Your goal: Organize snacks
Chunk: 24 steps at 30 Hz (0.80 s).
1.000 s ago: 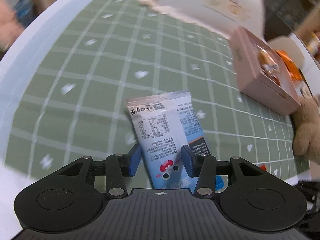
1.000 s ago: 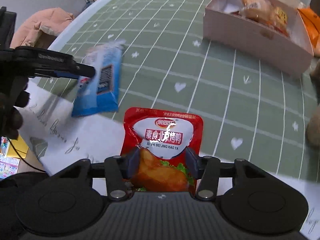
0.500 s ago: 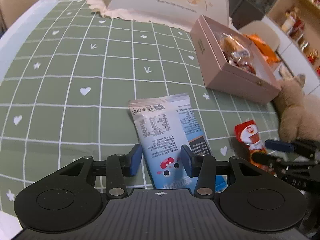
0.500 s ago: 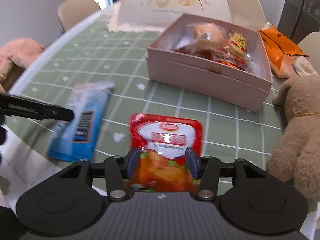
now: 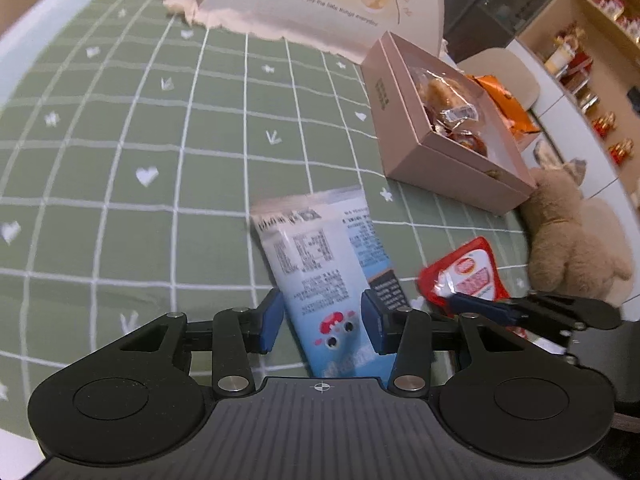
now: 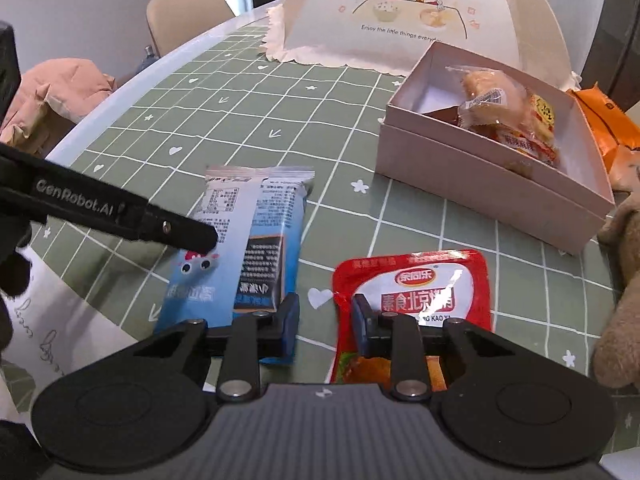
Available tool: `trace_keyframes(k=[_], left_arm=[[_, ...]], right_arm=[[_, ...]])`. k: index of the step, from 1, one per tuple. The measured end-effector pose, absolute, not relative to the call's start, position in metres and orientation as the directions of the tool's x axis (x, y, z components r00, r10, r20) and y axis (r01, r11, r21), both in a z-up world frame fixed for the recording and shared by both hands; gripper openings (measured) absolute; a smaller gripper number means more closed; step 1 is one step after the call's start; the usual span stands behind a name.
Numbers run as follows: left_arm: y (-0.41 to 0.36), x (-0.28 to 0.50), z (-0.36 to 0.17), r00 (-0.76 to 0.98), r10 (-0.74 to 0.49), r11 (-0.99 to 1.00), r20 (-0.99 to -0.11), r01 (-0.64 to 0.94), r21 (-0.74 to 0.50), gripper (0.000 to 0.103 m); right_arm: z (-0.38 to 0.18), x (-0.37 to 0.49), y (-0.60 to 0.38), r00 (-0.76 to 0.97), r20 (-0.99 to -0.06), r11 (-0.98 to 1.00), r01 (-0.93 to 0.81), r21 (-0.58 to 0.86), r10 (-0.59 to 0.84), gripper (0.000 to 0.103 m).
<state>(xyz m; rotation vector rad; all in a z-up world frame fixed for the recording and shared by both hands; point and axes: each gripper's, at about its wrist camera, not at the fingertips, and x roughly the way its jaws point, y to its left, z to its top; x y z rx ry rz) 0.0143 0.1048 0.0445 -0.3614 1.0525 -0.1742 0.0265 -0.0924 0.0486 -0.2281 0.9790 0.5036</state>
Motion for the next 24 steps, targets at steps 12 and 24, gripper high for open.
trace_keyframes(k=[12, 24], left_arm=[[0.102, 0.021, 0.038, 0.475, -0.278, 0.939, -0.835, -0.048, -0.339, 0.047], [0.102, 0.019, 0.037, 0.479, -0.282, 0.936, -0.831, -0.051, -0.347, 0.047]], right_arm=[[0.045, 0.023, -0.150, 0.538, -0.823, 0.936, -0.351, -0.024, 0.180, 0.065], [0.034, 0.025, -0.160, 0.526, -0.826, 0.960, -0.274, 0.062, 0.204, 0.086]])
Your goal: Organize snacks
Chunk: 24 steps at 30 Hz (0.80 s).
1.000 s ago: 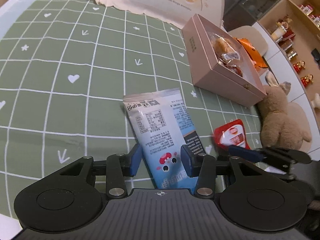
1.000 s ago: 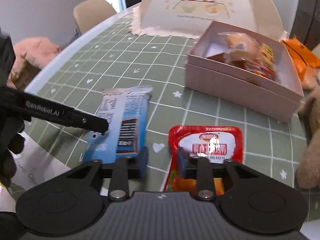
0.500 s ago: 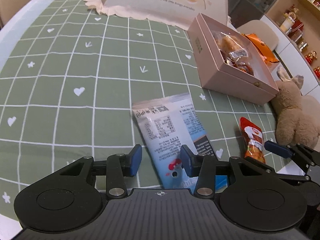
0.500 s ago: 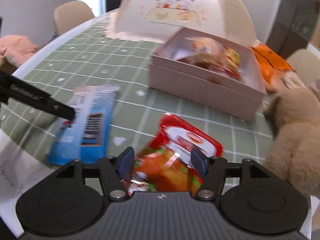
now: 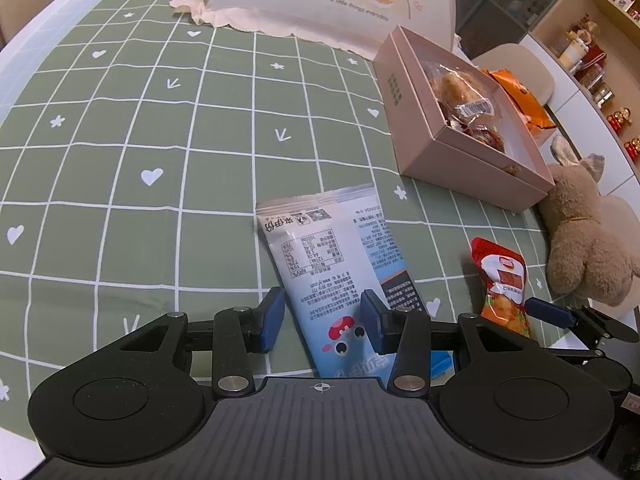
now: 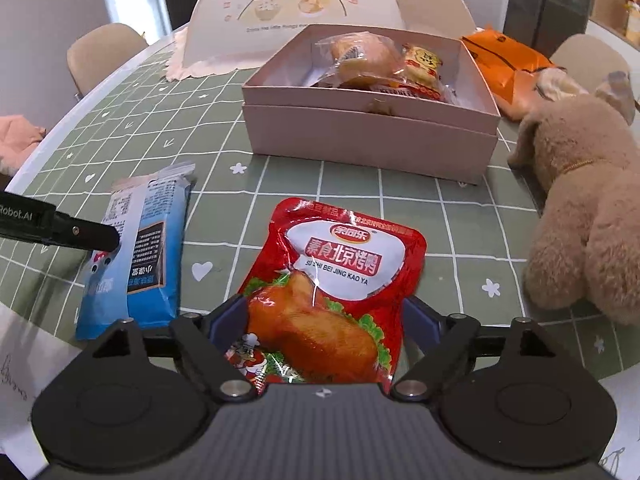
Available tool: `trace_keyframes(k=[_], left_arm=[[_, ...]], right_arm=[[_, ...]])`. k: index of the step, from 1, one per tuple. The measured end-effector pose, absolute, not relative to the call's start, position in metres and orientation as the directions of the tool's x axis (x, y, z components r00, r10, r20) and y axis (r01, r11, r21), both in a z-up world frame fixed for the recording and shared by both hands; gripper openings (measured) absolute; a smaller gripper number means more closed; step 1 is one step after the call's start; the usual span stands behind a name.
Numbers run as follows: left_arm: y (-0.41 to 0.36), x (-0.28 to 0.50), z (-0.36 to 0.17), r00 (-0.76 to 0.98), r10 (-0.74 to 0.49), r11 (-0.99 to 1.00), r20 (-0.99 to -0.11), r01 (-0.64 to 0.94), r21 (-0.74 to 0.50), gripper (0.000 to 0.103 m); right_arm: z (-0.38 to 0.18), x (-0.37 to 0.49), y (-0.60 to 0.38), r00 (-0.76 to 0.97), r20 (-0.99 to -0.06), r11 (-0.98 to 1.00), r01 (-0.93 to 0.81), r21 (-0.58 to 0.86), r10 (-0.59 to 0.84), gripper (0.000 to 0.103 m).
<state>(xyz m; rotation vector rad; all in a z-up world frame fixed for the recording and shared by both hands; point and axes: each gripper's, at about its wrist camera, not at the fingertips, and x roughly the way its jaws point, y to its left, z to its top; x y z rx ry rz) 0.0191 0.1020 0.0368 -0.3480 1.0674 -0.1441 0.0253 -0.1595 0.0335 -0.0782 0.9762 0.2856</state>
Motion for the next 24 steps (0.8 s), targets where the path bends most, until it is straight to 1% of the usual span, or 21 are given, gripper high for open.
trace_keyframes(k=[3, 8, 10, 13, 15, 17, 19, 21, 24], left_arm=[[0.102, 0.019, 0.037, 0.479, -0.282, 0.936, -0.831, -0.051, -0.348, 0.047], [0.101, 0.020, 0.037, 0.481, -0.280, 0.937, -0.831, -0.052, -0.346, 0.047], [0.100, 0.020, 0.037, 0.481, -0.277, 0.938, -0.832, -0.050, -0.342, 0.047], [0.100, 0.021, 0.037, 0.479, -0.274, 0.940, -0.834, -0.048, -0.337, 0.047], [0.101, 0.021, 0.037, 0.477, -0.277, 0.938, -0.834, -0.054, -0.342, 0.047], [0.103, 0.022, 0.037, 0.475, -0.287, 0.930, -0.832, -0.068, -0.360, 0.047], [0.105, 0.021, 0.036, 0.474, -0.302, 0.920, -0.827, -0.083, -0.383, 0.047], [0.105, 0.019, 0.035, 0.474, -0.306, 0.917, -0.825, -0.085, -0.389, 0.047], [0.105, 0.018, 0.035, 0.476, -0.307, 0.917, -0.824, -0.085, -0.391, 0.047]], right_arm=[[0.035, 0.027, -0.163, 0.516, -0.830, 0.963, -0.256, 0.088, 0.213, 0.085], [0.046, 0.038, -0.175, 0.502, -0.814, 0.956, -0.137, 0.260, 0.293, 0.085], [0.053, 0.039, -0.170, 0.530, -0.795, 0.955, -0.142, 0.260, 0.295, 0.085], [0.059, 0.038, -0.148, 0.552, -0.781, 0.952, -0.244, 0.183, 0.292, 0.085], [0.057, 0.035, -0.132, 0.561, -0.777, 0.944, -0.304, 0.127, 0.285, 0.079], [0.054, 0.030, -0.117, 0.571, -0.774, 0.933, -0.353, 0.070, 0.275, 0.042], [0.051, 0.028, -0.105, 0.561, -0.779, 0.913, -0.407, 0.036, 0.281, 0.036], [0.053, 0.025, -0.098, 0.561, -0.771, 0.899, -0.437, 0.031, 0.300, 0.036], [0.057, 0.018, -0.089, 0.528, -0.768, 0.856, -0.514, 0.053, 0.364, 0.037]])
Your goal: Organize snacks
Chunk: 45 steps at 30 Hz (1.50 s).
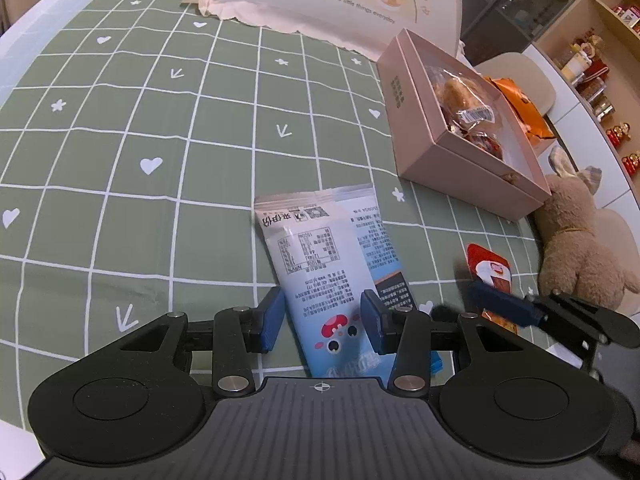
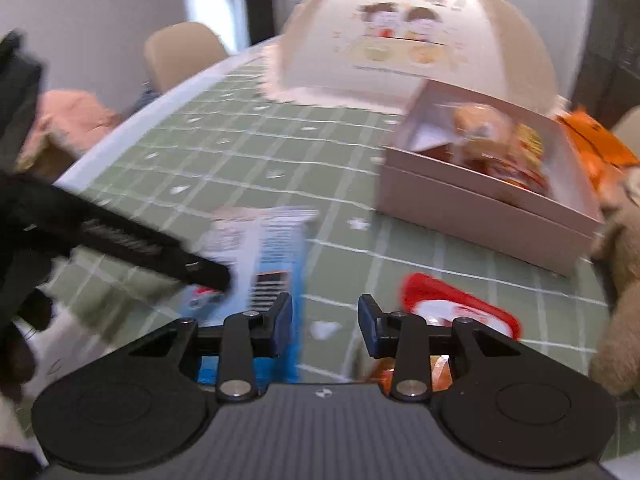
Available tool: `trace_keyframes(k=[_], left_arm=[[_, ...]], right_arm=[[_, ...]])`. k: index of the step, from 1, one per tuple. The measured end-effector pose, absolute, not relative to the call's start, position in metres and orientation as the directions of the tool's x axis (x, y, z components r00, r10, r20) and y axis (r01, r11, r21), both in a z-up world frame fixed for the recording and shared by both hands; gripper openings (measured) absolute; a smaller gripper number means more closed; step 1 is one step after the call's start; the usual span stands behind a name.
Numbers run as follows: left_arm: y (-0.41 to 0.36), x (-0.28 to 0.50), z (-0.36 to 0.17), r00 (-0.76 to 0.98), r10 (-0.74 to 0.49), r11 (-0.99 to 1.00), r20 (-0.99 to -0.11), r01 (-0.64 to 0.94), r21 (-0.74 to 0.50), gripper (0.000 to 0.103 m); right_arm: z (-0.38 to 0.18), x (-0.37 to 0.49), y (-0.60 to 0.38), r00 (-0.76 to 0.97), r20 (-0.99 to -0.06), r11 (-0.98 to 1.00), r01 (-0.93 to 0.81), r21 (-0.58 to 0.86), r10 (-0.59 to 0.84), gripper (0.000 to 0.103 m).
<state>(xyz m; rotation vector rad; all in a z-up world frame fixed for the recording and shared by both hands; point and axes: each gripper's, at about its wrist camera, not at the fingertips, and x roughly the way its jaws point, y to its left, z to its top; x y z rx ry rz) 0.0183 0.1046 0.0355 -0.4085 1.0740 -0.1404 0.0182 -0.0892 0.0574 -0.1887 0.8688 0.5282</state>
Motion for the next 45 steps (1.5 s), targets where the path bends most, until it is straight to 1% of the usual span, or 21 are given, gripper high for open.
trace_keyframes(k=[1, 2, 4, 7, 10, 14, 17, 22, 26, 29, 31, 33, 37, 41, 43, 45], left_arm=[[0.105, 0.018, 0.035, 0.477, -0.307, 0.916, -0.824, -0.086, -0.392, 0.047], [0.105, 0.018, 0.035, 0.476, -0.308, 0.916, -0.824, -0.087, -0.393, 0.047], [0.104, 0.018, 0.035, 0.476, -0.308, 0.915, -0.824, -0.091, -0.394, 0.047], [0.104, 0.017, 0.035, 0.477, -0.308, 0.913, -0.823, -0.096, -0.397, 0.047], [0.105, 0.015, 0.034, 0.479, -0.329, 0.904, -0.814, -0.089, -0.418, 0.047], [0.115, 0.012, 0.024, 0.490, -0.441, 0.833, -0.752, -0.088, -0.546, 0.047], [0.118, 0.011, 0.025, 0.487, -0.486, 0.790, -0.726, -0.111, -0.603, 0.047], [0.104, 0.015, 0.041, 0.493, -0.536, 0.781, -0.686, -0.019, -0.624, 0.047], [0.094, 0.021, 0.042, 0.486, -0.550, 0.781, -0.679, 0.013, -0.624, 0.046], [0.089, 0.027, 0.040, 0.487, -0.533, 0.797, -0.692, 0.013, -0.604, 0.041], [0.087, 0.033, 0.035, 0.484, -0.528, 0.802, -0.698, 0.014, -0.597, 0.030], [0.084, 0.041, 0.030, 0.473, -0.528, 0.802, -0.705, 0.003, -0.598, 0.023], [0.079, 0.060, 0.022, 0.469, -0.535, 0.794, -0.703, -0.004, -0.608, 0.023], [0.072, 0.069, 0.029, 0.483, -0.508, 0.825, -0.713, 0.036, -0.564, 0.021], [0.072, 0.067, 0.033, 0.489, -0.494, 0.836, -0.719, 0.042, -0.547, 0.020], [0.075, 0.061, 0.038, 0.489, -0.480, 0.848, -0.729, 0.045, -0.528, 0.020]], right_arm=[[0.057, 0.016, -0.086, 0.514, -0.772, 0.845, -0.532, 0.055, 0.374, 0.041], [0.057, 0.014, -0.084, 0.499, -0.778, 0.835, -0.548, 0.058, 0.382, 0.048], [0.055, 0.011, -0.081, 0.503, -0.779, 0.836, -0.546, 0.050, 0.375, 0.051], [0.047, 0.016, -0.084, 0.488, -0.799, 0.853, -0.518, 0.059, 0.352, 0.051], [0.039, 0.023, -0.093, 0.459, -0.810, 0.868, -0.484, 0.116, 0.364, 0.052], [0.040, 0.020, -0.093, 0.474, -0.807, 0.870, -0.483, 0.097, 0.353, 0.051], [0.041, 0.019, -0.096, 0.478, -0.805, 0.870, -0.485, 0.091, 0.351, 0.051], [0.045, 0.021, -0.102, 0.497, -0.794, 0.873, -0.480, 0.086, 0.352, 0.051], [0.047, 0.023, -0.105, 0.504, -0.788, 0.874, -0.478, 0.086, 0.353, 0.051], [0.046, 0.024, -0.107, 0.500, -0.792, 0.875, -0.476, 0.086, 0.349, 0.051], [0.046, 0.023, -0.108, 0.495, -0.795, 0.878, -0.470, 0.093, 0.350, 0.051], [0.045, 0.023, -0.110, 0.493, -0.797, 0.879, -0.467, 0.097, 0.349, 0.051], [0.042, 0.022, -0.112, 0.477, -0.808, 0.876, -0.472, 0.096, 0.346, 0.051], [0.043, 0.018, -0.115, 0.479, -0.811, 0.878, -0.470, 0.087, 0.336, 0.051], [0.051, 0.012, -0.122, 0.511, -0.790, 0.878, -0.474, 0.071, 0.340, 0.051], [0.060, 0.006, -0.131, 0.550, -0.765, 0.886, -0.461, 0.054, 0.334, 0.059]])
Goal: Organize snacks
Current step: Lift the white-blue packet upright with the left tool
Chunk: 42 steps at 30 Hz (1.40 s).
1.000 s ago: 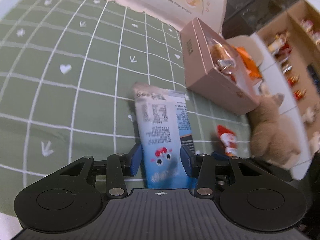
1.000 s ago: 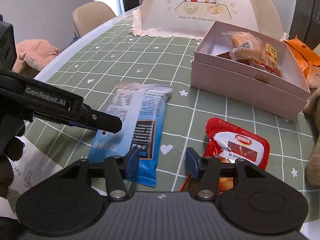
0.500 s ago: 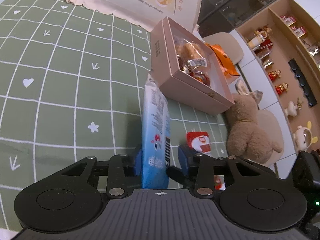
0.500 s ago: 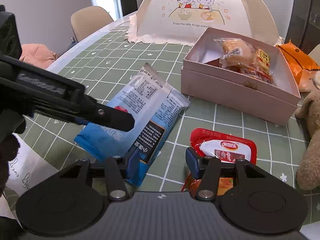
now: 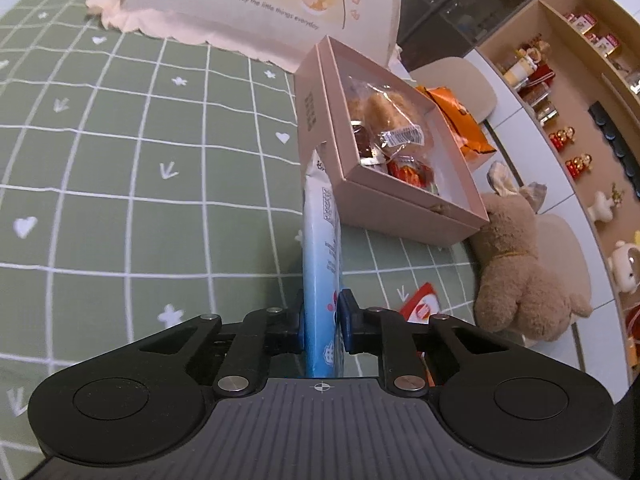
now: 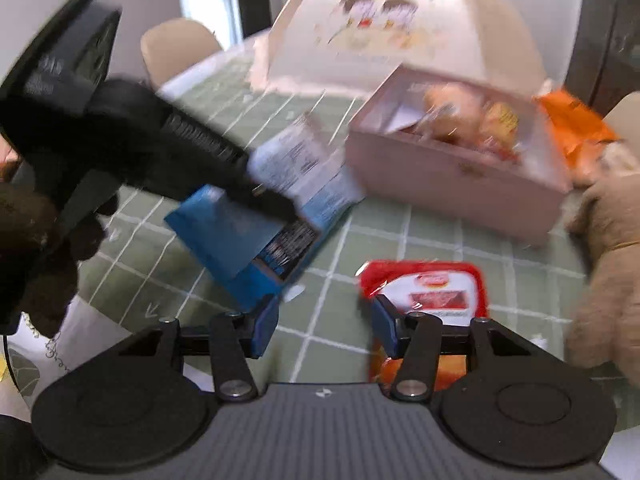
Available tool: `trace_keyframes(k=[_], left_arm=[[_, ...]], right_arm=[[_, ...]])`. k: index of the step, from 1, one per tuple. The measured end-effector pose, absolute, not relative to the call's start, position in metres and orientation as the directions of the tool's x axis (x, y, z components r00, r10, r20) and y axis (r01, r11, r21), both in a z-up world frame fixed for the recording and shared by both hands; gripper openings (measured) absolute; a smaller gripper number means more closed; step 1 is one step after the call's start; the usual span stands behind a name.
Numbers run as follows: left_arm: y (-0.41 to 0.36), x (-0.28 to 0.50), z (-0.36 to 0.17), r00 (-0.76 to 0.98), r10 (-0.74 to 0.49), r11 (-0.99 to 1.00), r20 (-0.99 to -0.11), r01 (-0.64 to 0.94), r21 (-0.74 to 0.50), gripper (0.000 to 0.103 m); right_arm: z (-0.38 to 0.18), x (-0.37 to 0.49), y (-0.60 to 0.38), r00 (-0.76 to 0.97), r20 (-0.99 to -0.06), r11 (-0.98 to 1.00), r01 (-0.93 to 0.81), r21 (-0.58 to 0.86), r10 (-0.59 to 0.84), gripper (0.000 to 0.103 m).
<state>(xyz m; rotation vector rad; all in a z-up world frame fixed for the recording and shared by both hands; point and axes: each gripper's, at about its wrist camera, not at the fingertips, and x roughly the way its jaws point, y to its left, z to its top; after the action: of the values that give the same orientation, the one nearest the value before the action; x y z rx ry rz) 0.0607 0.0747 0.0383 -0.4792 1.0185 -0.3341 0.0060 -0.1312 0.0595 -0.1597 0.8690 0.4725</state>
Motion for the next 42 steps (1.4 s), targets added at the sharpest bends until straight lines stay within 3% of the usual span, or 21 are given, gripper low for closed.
trace_keyframes(k=[1, 2, 9, 15, 18, 22, 31, 36, 37, 38, 42], left_arm=[[0.076, 0.057, 0.041, 0.487, -0.470, 0.855, -0.736, 0.046, -0.516, 0.020], [0.076, 0.050, 0.044, 0.485, -0.454, 0.867, -0.747, 0.047, -0.497, 0.020], [0.086, 0.020, 0.047, 0.444, -0.425, 0.883, -0.789, 0.013, -0.468, 0.020], [0.089, 0.017, 0.043, 0.441, -0.429, 0.877, -0.788, -0.007, -0.481, 0.020], [0.087, 0.018, 0.041, 0.437, -0.441, 0.873, -0.784, 0.006, -0.488, 0.020], [0.076, 0.027, 0.035, 0.448, -0.435, 0.882, -0.781, 0.037, -0.471, 0.021], [0.059, 0.053, 0.023, 0.454, -0.458, 0.871, -0.764, 0.056, -0.489, 0.021], [0.056, 0.046, 0.040, 0.474, -0.506, 0.845, -0.721, 0.103, -0.525, 0.018], [0.055, 0.043, 0.045, 0.476, -0.513, 0.842, -0.714, 0.117, -0.527, 0.018], [0.054, 0.040, 0.049, 0.476, -0.519, 0.840, -0.710, 0.131, -0.526, 0.018], [0.051, 0.036, 0.053, 0.463, -0.518, 0.844, -0.719, 0.138, -0.519, 0.018]], right_arm=[[0.063, 0.005, -0.137, 0.572, -0.755, 0.895, -0.444, 0.043, 0.321, 0.067], [0.065, 0.004, -0.145, 0.596, -0.745, 0.909, -0.416, 0.034, 0.300, 0.069], [0.052, 0.027, -0.196, 0.582, -0.777, 0.964, -0.238, 0.119, 0.239, 0.070], [0.033, 0.047, -0.202, 0.524, -0.804, 0.958, -0.204, 0.201, 0.280, 0.074], [0.027, 0.053, -0.195, 0.508, -0.801, 0.946, -0.235, 0.223, 0.315, 0.087], [0.023, 0.057, -0.180, 0.514, -0.804, 0.948, -0.256, 0.188, 0.298, 0.095], [0.017, 0.043, -0.158, 0.555, -0.802, 0.950, -0.310, 0.046, 0.220, 0.097], [0.030, 0.039, -0.156, 0.544, -0.807, 0.932, -0.361, 0.023, 0.230, 0.075], [0.036, 0.034, -0.156, 0.554, -0.798, 0.927, -0.373, 0.017, 0.238, 0.066], [0.041, 0.031, -0.156, 0.556, -0.794, 0.922, -0.386, 0.014, 0.245, 0.046], [0.055, 0.026, -0.157, 0.564, -0.785, 0.913, -0.407, 0.007, 0.257, 0.039]])
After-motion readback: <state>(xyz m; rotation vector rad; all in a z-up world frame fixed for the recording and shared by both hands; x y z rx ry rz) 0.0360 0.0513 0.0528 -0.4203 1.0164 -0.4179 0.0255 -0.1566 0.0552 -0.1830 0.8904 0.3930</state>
